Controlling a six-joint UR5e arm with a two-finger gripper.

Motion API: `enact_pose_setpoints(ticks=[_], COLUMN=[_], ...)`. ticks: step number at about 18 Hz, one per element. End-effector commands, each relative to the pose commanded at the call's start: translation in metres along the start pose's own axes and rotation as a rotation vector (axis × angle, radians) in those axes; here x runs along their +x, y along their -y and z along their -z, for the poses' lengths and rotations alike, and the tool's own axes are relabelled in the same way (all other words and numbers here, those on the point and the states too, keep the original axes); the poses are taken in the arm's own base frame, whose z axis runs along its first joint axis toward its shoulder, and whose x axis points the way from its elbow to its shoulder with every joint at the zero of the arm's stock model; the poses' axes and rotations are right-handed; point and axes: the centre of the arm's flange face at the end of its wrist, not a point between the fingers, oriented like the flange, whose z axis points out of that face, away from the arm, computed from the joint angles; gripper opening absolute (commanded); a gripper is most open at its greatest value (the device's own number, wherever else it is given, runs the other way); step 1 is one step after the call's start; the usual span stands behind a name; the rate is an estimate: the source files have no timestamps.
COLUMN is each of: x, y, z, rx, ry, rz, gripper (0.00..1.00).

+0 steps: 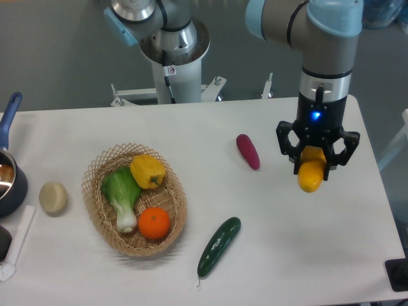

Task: Pick up the mango from the table
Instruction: 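Lift the grasped mango up off the table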

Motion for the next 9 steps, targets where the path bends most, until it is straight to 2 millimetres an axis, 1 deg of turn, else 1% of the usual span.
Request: enact_pose_setpoints(ticks=[1,2,5,9], x=[0.0006,0.0000,-0.0015,-0.0009], y=[-0.0035,-0.0051,-0.0025,-0.0015], z=[-0.0047,-0.0041,-0.0003,-0.0002], rx=[-0.004,-0.003,0.000,0.002], ry=[-0.009,-0.009,0.000,0.000], rz=[-0.004,-0.012,-0.017,-0.014], gripper=[0.36,0.36,0.36,0.36])
